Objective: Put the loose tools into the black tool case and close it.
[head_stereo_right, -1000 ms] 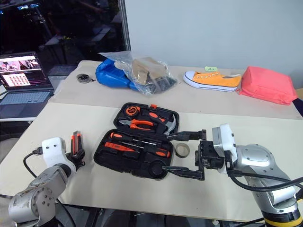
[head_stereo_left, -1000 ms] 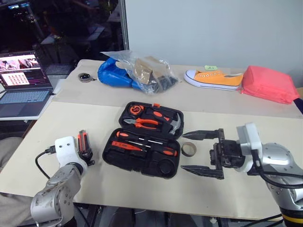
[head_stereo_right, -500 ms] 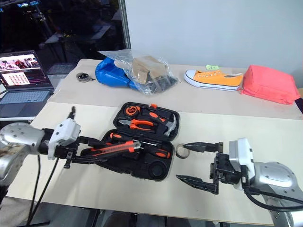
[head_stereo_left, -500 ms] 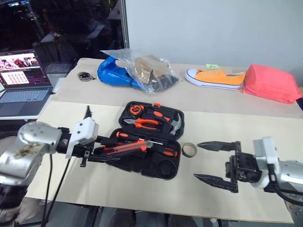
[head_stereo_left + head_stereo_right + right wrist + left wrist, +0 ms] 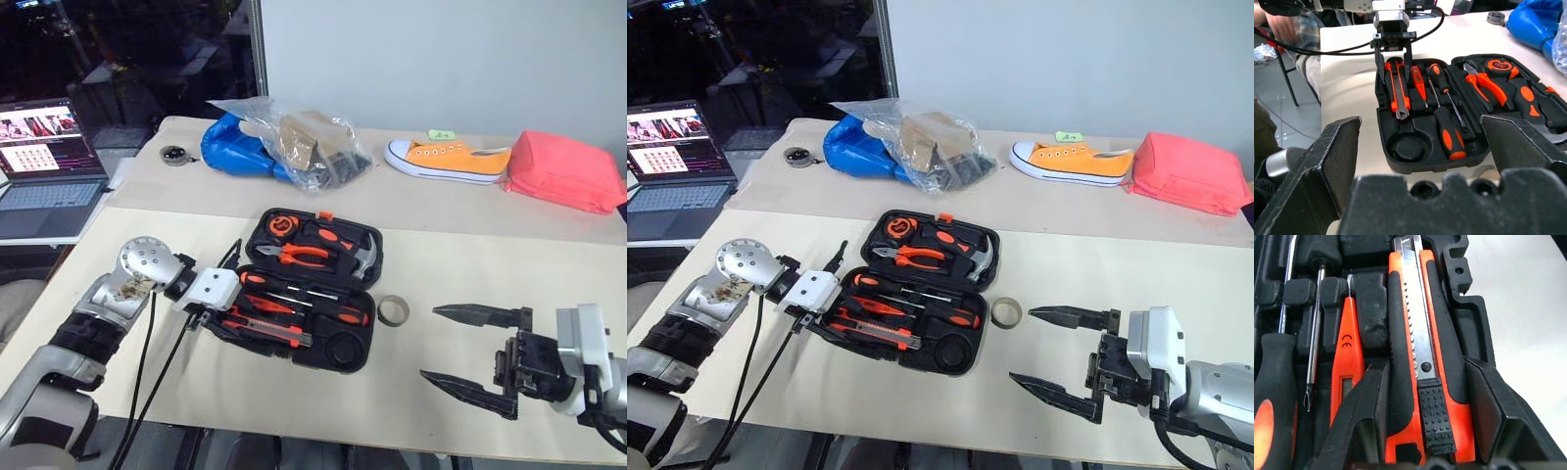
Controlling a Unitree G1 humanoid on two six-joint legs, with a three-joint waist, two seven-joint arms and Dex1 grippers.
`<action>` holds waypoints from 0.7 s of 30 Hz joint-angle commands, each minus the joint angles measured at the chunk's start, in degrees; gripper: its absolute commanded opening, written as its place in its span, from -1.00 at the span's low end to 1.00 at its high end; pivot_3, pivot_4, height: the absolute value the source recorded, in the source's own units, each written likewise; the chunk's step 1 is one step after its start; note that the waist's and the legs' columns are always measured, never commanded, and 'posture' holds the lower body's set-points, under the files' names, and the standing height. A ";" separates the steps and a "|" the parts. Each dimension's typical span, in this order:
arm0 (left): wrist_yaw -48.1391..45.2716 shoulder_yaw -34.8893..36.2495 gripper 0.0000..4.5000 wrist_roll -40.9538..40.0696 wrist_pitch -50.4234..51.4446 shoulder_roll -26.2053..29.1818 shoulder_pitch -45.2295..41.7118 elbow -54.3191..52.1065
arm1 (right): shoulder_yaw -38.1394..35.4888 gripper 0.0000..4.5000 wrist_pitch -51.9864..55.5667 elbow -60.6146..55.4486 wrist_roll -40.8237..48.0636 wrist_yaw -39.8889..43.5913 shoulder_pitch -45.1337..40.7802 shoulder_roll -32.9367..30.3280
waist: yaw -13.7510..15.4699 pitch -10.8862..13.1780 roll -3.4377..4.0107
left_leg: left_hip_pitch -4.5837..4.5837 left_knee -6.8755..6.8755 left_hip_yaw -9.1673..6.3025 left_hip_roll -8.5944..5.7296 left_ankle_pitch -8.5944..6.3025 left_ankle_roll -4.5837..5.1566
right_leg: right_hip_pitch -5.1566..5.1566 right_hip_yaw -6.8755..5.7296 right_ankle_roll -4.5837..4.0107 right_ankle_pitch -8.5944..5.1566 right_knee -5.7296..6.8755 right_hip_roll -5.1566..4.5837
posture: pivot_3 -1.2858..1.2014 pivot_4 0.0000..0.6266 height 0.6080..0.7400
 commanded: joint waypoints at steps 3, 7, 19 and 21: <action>-0.43 -0.17 -0.21 1.28 1.10 -2.67 0.60 -0.60 | -2.06 1.00 -0.87 -2.47 1.27 -0.99 0.32 -0.29 | 0.06 -0.10 0.17 | 0.06 0.15 0.00 0.00 0.00 0.00 | 0.06 0.00 0.02 -0.01 0.10 0.00 | 0.03 -0.52 1.00; -0.43 0.95 -0.21 0.95 4.22 -4.20 0.92 -2.97 | -0.94 1.00 -0.58 -2.25 1.23 -1.55 -0.78 -0.63 | 0.06 -0.12 0.20 | 0.01 0.48 0.00 0.00 -0.04 0.05 | 0.09 0.00 0.11 -0.05 0.28 0.00 | 0.03 -0.52 1.00; 0.88 5.25 0.75 0.92 7.53 -3.05 3.27 -6.70 | 1.24 1.00 -0.01 -0.89 0.98 -1.55 -3.89 -1.63 | -0.29 -0.12 0.21 | 0.06 0.51 0.00 0.00 -0.08 0.12 | 0.07 0.07 0.10 -0.04 0.40 0.02 | 0.03 -0.52 1.00; 1.34 9.24 0.86 -3.15 11.66 -1.81 4.08 -9.87 | 1.21 1.00 -0.03 -0.97 0.98 -1.53 -3.69 -1.61 | -0.61 -0.12 0.21 | 0.05 0.50 -0.01 0.02 -0.10 0.16 | 0.06 0.08 0.09 -0.04 0.41 0.05 | 0.03 -0.52 1.00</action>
